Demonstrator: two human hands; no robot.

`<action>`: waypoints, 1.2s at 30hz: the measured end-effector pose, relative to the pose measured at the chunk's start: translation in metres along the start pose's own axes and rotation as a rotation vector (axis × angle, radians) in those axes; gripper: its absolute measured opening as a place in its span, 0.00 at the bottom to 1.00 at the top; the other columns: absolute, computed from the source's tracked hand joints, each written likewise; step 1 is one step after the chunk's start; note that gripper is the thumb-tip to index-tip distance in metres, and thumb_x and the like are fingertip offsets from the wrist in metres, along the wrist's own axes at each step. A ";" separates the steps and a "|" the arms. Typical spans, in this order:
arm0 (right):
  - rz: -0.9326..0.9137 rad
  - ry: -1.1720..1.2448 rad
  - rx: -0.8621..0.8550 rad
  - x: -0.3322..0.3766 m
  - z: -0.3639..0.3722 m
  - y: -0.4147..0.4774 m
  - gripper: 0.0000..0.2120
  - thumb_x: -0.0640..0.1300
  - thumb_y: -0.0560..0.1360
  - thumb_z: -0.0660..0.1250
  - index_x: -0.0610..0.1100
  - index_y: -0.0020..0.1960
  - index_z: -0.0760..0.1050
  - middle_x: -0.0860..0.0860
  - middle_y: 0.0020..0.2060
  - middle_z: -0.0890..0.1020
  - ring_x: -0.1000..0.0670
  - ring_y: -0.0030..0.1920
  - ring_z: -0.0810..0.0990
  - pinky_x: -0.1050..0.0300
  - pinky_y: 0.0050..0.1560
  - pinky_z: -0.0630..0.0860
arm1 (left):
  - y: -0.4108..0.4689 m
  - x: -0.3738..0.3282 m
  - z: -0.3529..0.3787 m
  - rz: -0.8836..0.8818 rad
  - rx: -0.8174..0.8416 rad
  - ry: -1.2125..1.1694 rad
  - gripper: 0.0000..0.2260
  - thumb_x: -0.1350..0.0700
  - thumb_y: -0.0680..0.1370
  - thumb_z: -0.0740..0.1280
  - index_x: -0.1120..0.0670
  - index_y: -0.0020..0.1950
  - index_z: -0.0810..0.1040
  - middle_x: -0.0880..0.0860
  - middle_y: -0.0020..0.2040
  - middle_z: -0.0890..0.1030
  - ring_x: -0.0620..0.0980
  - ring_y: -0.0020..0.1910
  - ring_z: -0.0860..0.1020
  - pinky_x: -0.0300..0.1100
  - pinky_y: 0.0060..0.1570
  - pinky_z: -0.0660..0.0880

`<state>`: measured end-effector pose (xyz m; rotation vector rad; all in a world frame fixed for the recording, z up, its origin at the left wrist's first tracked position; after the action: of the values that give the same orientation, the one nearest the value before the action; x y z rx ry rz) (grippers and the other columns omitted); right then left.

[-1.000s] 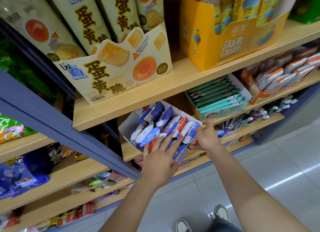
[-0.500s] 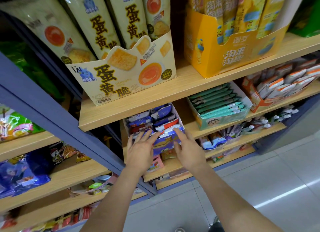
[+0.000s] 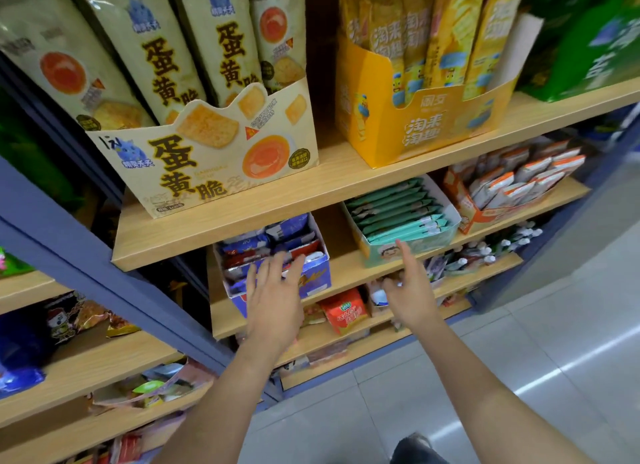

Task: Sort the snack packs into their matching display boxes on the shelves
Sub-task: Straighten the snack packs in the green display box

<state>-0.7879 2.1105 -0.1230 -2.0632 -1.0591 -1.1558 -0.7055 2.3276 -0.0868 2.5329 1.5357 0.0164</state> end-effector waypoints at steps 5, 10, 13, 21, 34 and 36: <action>0.108 0.163 -0.110 -0.039 -0.070 0.038 0.34 0.37 0.79 0.64 0.55 0.79 0.54 0.47 0.68 0.71 0.43 0.51 0.78 0.50 0.49 0.76 | 0.016 -0.088 0.011 0.100 0.118 -0.306 0.23 0.55 0.81 0.62 0.43 0.75 0.63 0.52 0.68 0.68 0.54 0.65 0.68 0.49 0.55 0.76; 0.057 -0.103 -0.004 -0.049 -0.110 0.071 0.31 0.37 0.80 0.63 0.50 0.79 0.57 0.48 0.77 0.59 0.36 0.64 0.72 0.49 0.60 0.71 | 0.063 -0.136 0.034 -0.070 0.274 -0.269 0.25 0.45 0.81 0.61 0.43 0.77 0.59 0.55 0.70 0.68 0.57 0.65 0.72 0.50 0.56 0.71; -0.062 -0.281 0.101 -0.054 -0.117 0.092 0.30 0.39 0.80 0.65 0.48 0.78 0.59 0.45 0.77 0.60 0.38 0.69 0.70 0.48 0.63 0.70 | 0.074 -0.141 0.043 -0.175 0.240 -0.254 0.18 0.45 0.81 0.61 0.48 0.71 0.71 0.52 0.64 0.75 0.53 0.60 0.77 0.44 0.46 0.65; -0.133 -0.227 0.363 -0.069 -0.107 0.111 0.25 0.44 0.81 0.64 0.52 0.76 0.64 0.52 0.77 0.64 0.46 0.61 0.79 0.59 0.55 0.73 | 0.056 -0.130 0.038 -0.431 0.027 -0.311 0.13 0.49 0.81 0.64 0.54 0.60 0.81 0.55 0.52 0.85 0.55 0.48 0.83 0.42 0.42 0.73; 0.096 0.424 -0.211 -0.094 -0.236 0.121 0.10 0.38 0.80 0.63 0.52 0.55 0.77 0.51 0.51 0.80 0.50 0.44 0.78 0.61 0.43 0.79 | 0.067 -0.240 0.027 -0.128 0.015 -0.308 0.18 0.56 0.79 0.64 0.51 0.70 0.74 0.54 0.74 0.68 0.53 0.71 0.66 0.50 0.69 0.69; 0.065 0.264 -0.230 -0.096 -0.260 0.129 0.15 0.39 0.81 0.63 0.49 0.65 0.73 0.51 0.60 0.77 0.54 0.50 0.78 0.63 0.47 0.75 | 0.080 -0.291 0.024 0.011 0.084 -0.427 0.19 0.54 0.80 0.64 0.49 0.72 0.72 0.51 0.76 0.64 0.50 0.73 0.63 0.46 0.72 0.64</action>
<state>-0.8268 1.8087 -0.0911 -2.0242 -0.7574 -1.5266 -0.7687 2.0316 -0.0739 2.3959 1.3730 -0.5599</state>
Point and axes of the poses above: each hand's wrist, its own y-axis towards the middle knuckle, its own z-axis out of the palm, x = y × z, the point moved 6 cm from there along y, towards the middle knuckle
